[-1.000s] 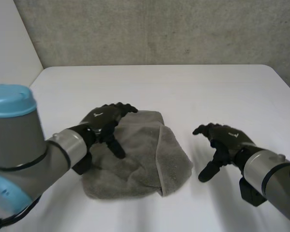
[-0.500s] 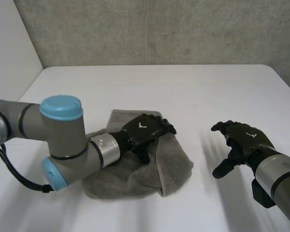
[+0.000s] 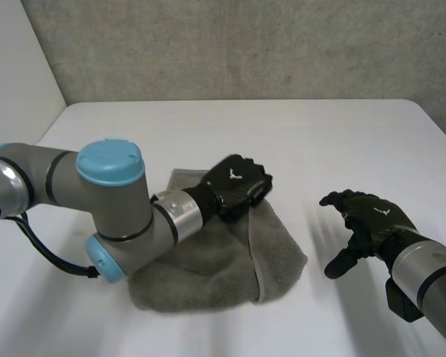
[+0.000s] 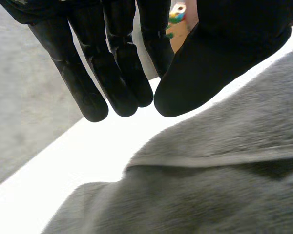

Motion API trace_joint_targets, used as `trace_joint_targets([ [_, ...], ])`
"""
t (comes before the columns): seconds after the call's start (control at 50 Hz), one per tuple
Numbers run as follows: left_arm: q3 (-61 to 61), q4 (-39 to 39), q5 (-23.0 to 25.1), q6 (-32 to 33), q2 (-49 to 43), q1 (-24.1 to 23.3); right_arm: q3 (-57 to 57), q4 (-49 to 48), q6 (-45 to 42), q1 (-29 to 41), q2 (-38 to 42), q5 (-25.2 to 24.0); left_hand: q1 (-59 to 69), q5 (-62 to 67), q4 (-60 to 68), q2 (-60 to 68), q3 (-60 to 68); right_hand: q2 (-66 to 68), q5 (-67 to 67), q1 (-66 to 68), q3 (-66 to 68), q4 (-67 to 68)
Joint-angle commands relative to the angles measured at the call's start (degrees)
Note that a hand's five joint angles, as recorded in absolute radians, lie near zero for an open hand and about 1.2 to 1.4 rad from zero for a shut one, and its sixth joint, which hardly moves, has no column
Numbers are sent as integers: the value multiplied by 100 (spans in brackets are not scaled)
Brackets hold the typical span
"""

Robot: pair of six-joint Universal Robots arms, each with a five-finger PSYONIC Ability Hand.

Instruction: Fold the laundry

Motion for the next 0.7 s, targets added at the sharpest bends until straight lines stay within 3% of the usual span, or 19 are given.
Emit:
trace_joint_targets([
  [0.02, -203, 14, -408, 324, 448, 199, -133, 106, 19, -27, 89, -49, 665, 541, 453, 450, 459, -339, -329, -231, -222, -351],
  [0.04, -204, 14, -408, 324, 449, 199, -133, 132, 19, -27, 133, -92, 659, 535, 447, 444, 453, -339, -329, -231, -222, -351],
  [0.06, -265, 14, -399, 332, 493, 199, -133, 132, 19, -27, 133, -93, -3238, -3362, -3450, -3453, -3444, -339, -329, -231, -222, -351],
  [0.08, -266, 14, -399, 333, 493, 199, -116, 159, 10, -18, 168, -110, -3277, -3401, -3489, -3492, -3483, -339, -329, -231, -222, -351],
  [0.1, -292, 14, -399, 333, 502, 199, -90, 168, 10, -10, 169, -128, -5243, -5366, -5454, -5458, -5449, -339, -329, -231, -222, -351],
  [0.24, -283, 32, -355, 350, 265, 190, 16, 159, 10, -27, 169, -172, -5077, -5201, -5289, -5293, -5283, -339, -329, -231, -222, -351],
  [0.4, -169, 269, 224, 938, -358, 120, 113, 124, 1, -36, 160, -269, -4035, -4159, -4246, -4250, -4241, -339, -329, -231, -222, -351],
  [0.6, 164, 287, 304, 1370, -754, -20, 236, 97, 1, -36, 169, -392, -3900, -4024, -4112, -4115, -4106, -339, -329, -231, -222, -351],
  [0.7, 358, 287, 313, 1378, -851, -91, 262, 97, 1, -27, 177, -506, -2995, -3119, -3207, -3211, -3201, -339, -329, -231, -222, -351],
])
